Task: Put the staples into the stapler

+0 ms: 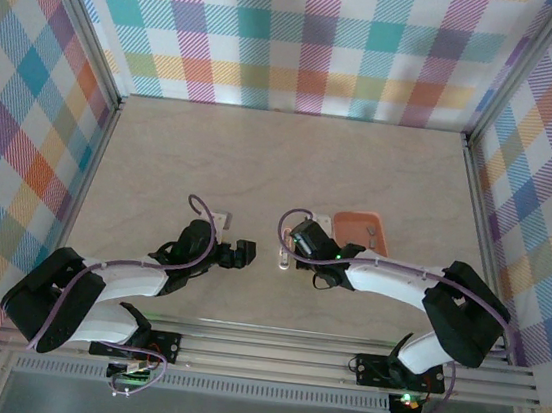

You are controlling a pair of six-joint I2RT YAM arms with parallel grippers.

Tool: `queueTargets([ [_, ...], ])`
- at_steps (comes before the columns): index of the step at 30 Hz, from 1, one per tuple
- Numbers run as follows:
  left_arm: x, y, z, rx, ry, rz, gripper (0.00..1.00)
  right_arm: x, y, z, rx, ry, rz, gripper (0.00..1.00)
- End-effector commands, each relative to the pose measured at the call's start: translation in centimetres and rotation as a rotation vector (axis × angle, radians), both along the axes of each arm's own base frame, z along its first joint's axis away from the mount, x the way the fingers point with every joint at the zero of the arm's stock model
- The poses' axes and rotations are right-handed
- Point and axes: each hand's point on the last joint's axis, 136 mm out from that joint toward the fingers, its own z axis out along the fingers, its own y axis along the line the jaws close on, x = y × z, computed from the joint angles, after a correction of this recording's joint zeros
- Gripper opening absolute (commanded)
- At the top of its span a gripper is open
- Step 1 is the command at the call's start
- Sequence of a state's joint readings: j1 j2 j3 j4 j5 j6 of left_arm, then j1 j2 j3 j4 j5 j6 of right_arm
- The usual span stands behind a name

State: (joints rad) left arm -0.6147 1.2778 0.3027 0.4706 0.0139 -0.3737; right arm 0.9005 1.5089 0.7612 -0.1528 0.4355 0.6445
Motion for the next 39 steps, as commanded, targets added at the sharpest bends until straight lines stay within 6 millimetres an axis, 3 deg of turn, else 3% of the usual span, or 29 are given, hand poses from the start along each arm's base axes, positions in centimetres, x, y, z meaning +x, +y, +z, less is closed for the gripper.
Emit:
queueTargets([
  [1, 0.0, -0.2, 0.6, 0.008, -0.025, -0.01, 1.0, 0.2, 0.1, 0.1, -0.009, 0.001, -0.021, 0.17],
  [39, 0.1, -0.3, 0.5, 0.011, -0.02, -0.013, 1.0, -0.5, -0.5, -1.7, -0.058, 0.051, -0.029, 0.18],
])
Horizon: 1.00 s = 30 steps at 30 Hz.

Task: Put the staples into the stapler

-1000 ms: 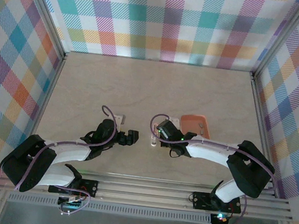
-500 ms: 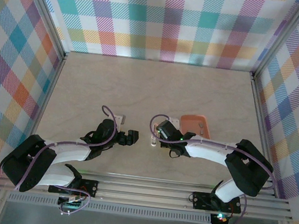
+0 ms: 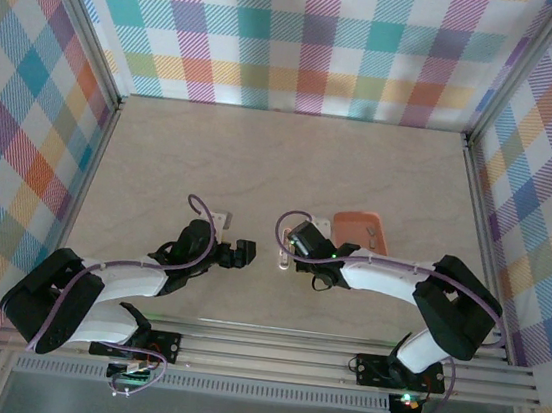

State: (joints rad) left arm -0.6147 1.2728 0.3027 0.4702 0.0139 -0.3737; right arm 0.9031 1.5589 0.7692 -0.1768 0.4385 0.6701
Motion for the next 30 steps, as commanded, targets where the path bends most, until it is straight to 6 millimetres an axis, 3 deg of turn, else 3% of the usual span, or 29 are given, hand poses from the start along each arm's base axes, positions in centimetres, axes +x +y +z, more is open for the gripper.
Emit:
queueTargets([
  [1, 0.06, -0.33, 0.39, 0.013, -0.017, -0.013, 1.0, -0.09, -0.08, -0.09, -0.02, 0.009, -0.009, 0.18],
  [30, 0.04, -0.38, 0.28, 0.013, -0.012, -0.015, 1.0, -0.5, -0.07, -0.82, -0.058, 0.034, 0.005, 0.19],
])
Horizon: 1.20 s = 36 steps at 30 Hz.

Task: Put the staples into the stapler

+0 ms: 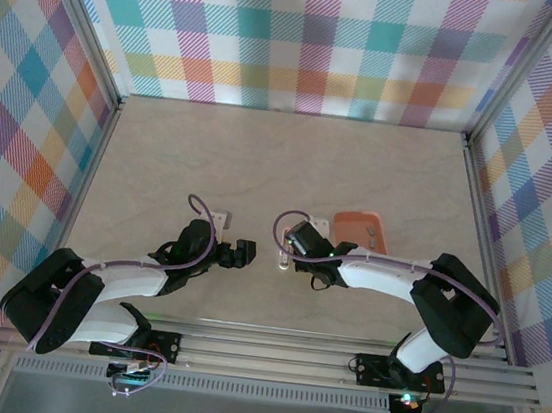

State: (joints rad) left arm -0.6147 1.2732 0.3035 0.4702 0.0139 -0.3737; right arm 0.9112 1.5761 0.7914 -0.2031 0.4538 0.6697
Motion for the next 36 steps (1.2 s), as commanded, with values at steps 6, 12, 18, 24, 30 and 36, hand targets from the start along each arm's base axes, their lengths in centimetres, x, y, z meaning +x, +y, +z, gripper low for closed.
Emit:
queueTargets([
  [6, 0.0, -0.3, 0.2, 0.016, -0.011, -0.015, 1.0, -0.6, -0.2, -0.7, -0.036, 0.029, 0.007, 0.2],
  [12, 0.0, -0.4, 0.3, 0.014, -0.011, -0.014, 1.0, -0.5, -0.2, -0.6, -0.036, 0.027, 0.005, 0.22],
  [18, 0.0, -0.4, 0.2, 0.014, -0.008, -0.014, 1.0, -0.5, -0.1, -0.6, -0.035, 0.026, 0.004, 0.23],
  [24, 0.0, -0.3, 0.3, 0.013, -0.012, -0.012, 1.0, -0.4, 0.1, 0.0, -0.025, 0.015, 0.005, 0.24],
  [30, 0.0, -0.4, 0.6, 0.011, -0.019, -0.013, 1.0, -0.1, 0.0, 2.6, 0.021, -0.041, 0.0, 0.26],
  [36, 0.0, -0.5, 0.5, 0.011, -0.013, -0.017, 1.0, -0.2, -0.3, 4.8, 0.067, -0.07, -0.001, 0.28],
])
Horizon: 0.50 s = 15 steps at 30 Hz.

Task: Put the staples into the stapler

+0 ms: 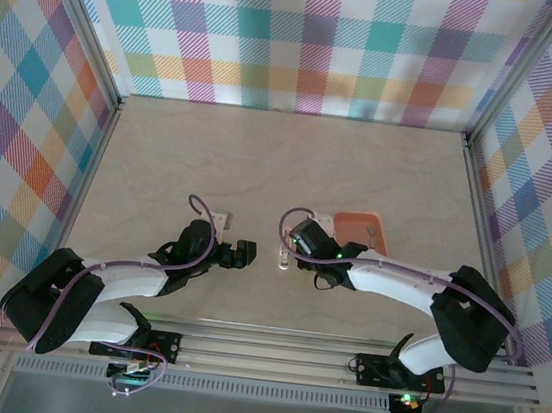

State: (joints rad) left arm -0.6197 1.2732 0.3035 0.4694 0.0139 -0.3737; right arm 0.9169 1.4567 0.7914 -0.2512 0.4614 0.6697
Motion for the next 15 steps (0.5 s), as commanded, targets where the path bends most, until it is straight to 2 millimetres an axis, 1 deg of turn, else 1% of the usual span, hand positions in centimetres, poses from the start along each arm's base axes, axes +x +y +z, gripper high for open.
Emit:
queueTargets([
  [1, 0.1, -0.4, 0.5, 0.01, -0.014, -0.014, 1.0, -0.1, -0.1, 1.4, 0.028, -0.011, -0.001, 0.28],
  [4, 0.2, -0.6, 0.5, 0.007, -0.012, -0.019, 1.0, -0.5, -0.2, 0.7, 0.108, 0.075, -0.013, 0.28],
  [6, 0.2, -0.6, 0.5, 0.008, -0.011, -0.022, 1.0, -0.8, -0.3, 0.3, 0.146, 0.102, -0.024, 0.27],
  [10, 0.2, -0.7, 0.6, 0.005, -0.01, -0.024, 1.0, -0.8, -0.9, -0.2, 0.197, 0.146, -0.063, 0.27],
  [15, 0.3, -0.8, 0.6, 0.004, -0.012, -0.026, 1.0, -0.7, -1.3, -1.3, 0.235, 0.208, -0.093, 0.27],
])
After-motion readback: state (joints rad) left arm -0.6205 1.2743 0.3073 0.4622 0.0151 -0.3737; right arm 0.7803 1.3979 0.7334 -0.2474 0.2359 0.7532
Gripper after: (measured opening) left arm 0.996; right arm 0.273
